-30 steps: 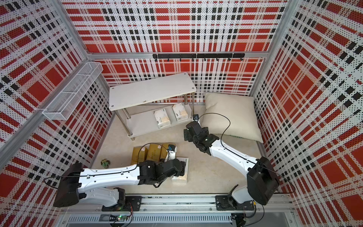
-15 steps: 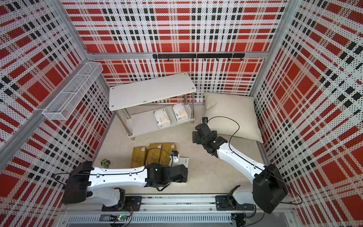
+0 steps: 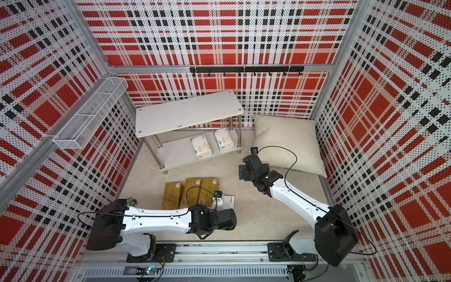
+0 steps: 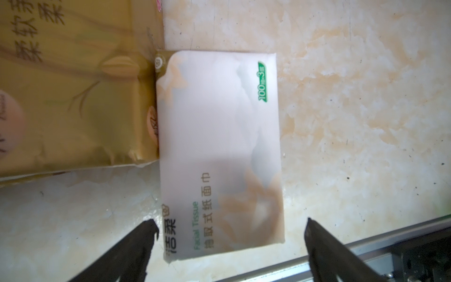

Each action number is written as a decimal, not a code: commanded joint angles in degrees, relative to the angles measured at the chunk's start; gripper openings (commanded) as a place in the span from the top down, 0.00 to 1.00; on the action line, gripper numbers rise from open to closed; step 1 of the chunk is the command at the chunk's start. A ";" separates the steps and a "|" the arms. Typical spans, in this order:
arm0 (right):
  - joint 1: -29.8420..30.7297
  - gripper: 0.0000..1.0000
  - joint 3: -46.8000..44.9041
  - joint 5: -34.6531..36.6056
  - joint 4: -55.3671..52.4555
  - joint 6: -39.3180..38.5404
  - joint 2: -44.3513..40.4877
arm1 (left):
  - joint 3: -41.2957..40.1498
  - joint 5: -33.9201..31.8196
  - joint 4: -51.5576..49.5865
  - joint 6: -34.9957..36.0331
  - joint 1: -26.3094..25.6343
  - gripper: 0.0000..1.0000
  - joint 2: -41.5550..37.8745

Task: Place the tissue boxes on the shelf by color
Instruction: Pick up the box of tissues from the center of the board.

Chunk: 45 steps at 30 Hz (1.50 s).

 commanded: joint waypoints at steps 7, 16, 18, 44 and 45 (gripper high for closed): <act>-0.27 0.00 -0.45 -1.32 1.85 0.60 -0.08 | -0.66 -0.69 0.32 1.99 1.07 0.01 1.50; -0.27 0.00 -0.65 -1.61 2.48 0.89 0.91 | 0.97 0.07 1.12 5.04 1.89 0.01 4.30; -0.27 0.00 -0.89 -1.68 2.73 1.08 0.90 | 1.43 0.22 1.12 5.44 1.53 0.01 5.22; -0.33 0.00 -3.27 -3.02 5.03 1.38 1.07 | 3.61 1.76 1.55 3.68 1.42 0.01 10.31; -0.30 0.00 -3.28 -3.11 5.11 1.40 1.24 | 3.57 1.68 1.56 3.58 1.39 0.01 10.43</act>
